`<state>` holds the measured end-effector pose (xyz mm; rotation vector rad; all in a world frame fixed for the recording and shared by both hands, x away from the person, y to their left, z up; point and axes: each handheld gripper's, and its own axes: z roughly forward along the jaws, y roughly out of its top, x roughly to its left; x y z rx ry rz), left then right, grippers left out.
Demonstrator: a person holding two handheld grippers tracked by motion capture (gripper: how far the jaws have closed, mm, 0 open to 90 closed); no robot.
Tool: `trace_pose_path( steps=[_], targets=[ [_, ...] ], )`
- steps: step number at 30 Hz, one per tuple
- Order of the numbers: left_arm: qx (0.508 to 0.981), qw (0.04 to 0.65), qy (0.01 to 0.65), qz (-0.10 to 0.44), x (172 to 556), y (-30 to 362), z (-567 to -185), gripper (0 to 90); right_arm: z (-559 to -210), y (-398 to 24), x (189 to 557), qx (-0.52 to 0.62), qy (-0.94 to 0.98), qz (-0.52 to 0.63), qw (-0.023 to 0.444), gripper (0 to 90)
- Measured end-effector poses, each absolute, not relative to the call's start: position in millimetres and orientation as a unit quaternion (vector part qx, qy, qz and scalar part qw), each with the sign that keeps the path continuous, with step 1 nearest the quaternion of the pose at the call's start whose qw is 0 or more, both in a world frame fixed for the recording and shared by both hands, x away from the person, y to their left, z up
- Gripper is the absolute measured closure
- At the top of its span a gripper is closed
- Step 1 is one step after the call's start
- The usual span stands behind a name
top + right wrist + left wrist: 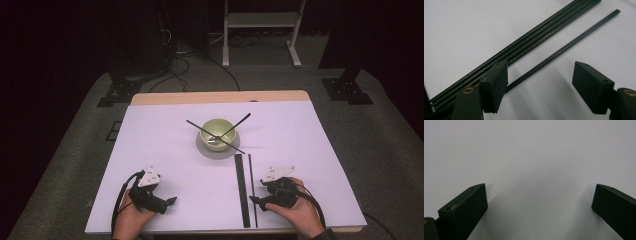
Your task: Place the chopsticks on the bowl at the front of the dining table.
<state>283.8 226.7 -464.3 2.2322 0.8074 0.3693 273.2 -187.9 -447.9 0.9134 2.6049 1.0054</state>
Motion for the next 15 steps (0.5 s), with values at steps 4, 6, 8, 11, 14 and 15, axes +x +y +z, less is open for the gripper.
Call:
trace_pose_path(
  steps=[4, 6, 8, 11, 14, 15],
  targets=[
    [0.866, 0.361, 0.313, 0.143, 283.7, 226.7, -464.3, 0.0, -449.1, -184.4, 264.3, 0.302, 0.886, 0.339, 0.100, 27.3],
    [0.866, 0.361, 0.313, 0.143, 283.7, 226.7, -464.3, 0.0, -449.7, -182.9, 261.0, 0.298, 0.888, 0.336, 0.102, 27.3],
    [0.866, 0.361, 0.313, 0.143, 283.7, 226.7, -464.3, 0.0, -450.5, -182.2, 259.0, 0.296, 0.889, 0.335, 0.100, 27.3],
    [0.866, 0.361, 0.313, 0.143, 283.7, 226.7, -464.3, 0.0, -451.8, -182.2, 257.3, 0.295, 0.891, 0.331, 0.099, 27.3],
    [0.866, 0.361, 0.313, 0.143, 283.7, 226.7, -464.3, 0.0, -452.4, -182.9, 256.5, 0.295, 0.891, 0.329, 0.100, 27.6],
    [0.866, 0.361, 0.313, 0.143, 283.7, 226.7, -464.3, 0.0, -452.5, -183.3, 256.6, 0.295, 0.892, 0.329, 0.102, 27.7]
  ],
)
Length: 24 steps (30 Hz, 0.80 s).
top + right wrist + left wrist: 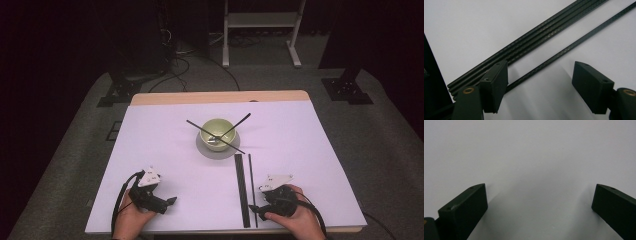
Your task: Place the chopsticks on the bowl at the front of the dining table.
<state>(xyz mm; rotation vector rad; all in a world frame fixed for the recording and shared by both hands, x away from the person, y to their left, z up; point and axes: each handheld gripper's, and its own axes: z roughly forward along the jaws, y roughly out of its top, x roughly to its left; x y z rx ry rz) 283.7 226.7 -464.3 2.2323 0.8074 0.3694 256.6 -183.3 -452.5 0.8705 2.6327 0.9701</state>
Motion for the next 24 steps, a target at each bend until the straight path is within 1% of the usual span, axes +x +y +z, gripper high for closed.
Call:
trace_pose_path(
  steps=[24],
  targets=[
    [0.866, 0.361, 0.313, 0.143, 283.7, 226.7, -464.3, 0.0, -450.5, -203.6, 260.5, 0.315, 0.890, 0.311, 0.111, 27.8]
  ],
)
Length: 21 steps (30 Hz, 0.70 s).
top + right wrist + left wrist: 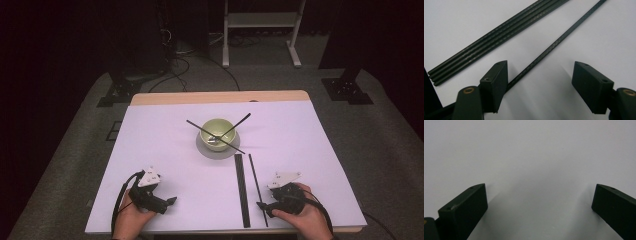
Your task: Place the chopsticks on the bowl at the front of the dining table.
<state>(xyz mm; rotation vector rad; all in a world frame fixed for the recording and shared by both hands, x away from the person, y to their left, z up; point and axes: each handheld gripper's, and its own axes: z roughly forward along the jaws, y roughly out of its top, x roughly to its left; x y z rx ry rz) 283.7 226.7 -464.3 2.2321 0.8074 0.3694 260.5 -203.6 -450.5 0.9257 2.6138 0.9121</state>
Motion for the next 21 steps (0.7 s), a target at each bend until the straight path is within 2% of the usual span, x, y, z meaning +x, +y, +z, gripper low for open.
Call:
trace_pose_path(
  steps=[21],
  targets=[
    [0.866, 0.361, 0.313, 0.143, 283.7, 226.7, -464.3, 0.0, -449.5, -229.6, 266.5, 0.344, 0.880, 0.302, 0.126, 27.8]
  ],
)
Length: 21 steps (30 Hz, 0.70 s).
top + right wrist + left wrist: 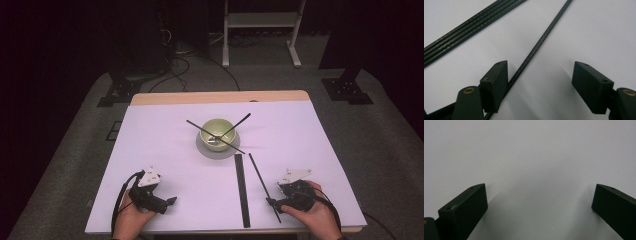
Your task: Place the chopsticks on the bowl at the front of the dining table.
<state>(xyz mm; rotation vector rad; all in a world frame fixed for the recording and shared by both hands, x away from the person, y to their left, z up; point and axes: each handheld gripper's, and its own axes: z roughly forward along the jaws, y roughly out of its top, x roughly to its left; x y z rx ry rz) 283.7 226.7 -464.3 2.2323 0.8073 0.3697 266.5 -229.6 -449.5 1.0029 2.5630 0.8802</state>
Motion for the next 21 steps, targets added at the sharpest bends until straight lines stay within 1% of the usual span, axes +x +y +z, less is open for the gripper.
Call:
trace_pose_path(
  steps=[21],
  targets=[
    [0.867, 0.361, 0.313, 0.143, 283.7, 226.8, -464.3, 0.0, -449.0, -251.8, 274.9, 0.369, 0.869, 0.296, 0.145, 28.0]
  ],
)
